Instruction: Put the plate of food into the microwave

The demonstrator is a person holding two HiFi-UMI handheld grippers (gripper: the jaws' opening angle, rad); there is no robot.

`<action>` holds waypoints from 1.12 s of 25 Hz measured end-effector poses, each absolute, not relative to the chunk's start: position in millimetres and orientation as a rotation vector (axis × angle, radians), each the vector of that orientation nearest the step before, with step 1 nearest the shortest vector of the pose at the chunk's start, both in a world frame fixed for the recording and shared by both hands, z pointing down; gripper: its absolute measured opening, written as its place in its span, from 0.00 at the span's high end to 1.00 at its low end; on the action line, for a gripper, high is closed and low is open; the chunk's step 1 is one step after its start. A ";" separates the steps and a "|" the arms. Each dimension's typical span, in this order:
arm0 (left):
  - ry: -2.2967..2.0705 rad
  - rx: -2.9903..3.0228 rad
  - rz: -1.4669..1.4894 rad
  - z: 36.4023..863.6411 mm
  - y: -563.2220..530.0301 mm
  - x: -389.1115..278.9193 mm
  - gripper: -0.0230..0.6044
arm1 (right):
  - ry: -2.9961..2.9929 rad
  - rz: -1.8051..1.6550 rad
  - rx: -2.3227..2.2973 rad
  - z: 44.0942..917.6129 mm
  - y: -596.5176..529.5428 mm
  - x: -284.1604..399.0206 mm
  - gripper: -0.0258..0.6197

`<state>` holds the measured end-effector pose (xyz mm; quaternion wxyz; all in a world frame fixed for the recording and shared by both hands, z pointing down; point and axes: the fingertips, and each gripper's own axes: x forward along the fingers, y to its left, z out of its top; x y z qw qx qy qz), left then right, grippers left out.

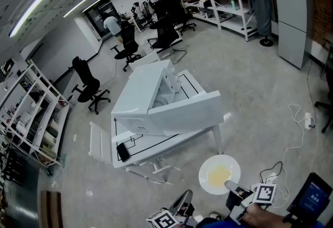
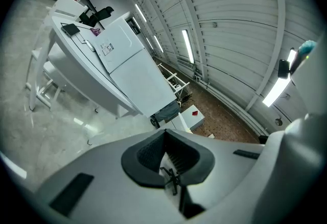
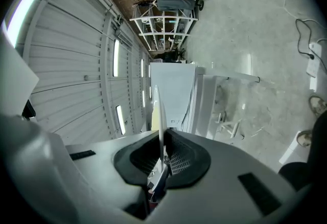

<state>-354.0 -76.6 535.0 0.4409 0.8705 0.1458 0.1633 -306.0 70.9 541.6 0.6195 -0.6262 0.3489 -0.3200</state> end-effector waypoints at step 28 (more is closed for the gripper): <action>0.430 2.158 0.476 538.0 -65.0 -267.1 0.95 | 0.692 -0.701 -1.485 553.8 97.0 -223.1 0.93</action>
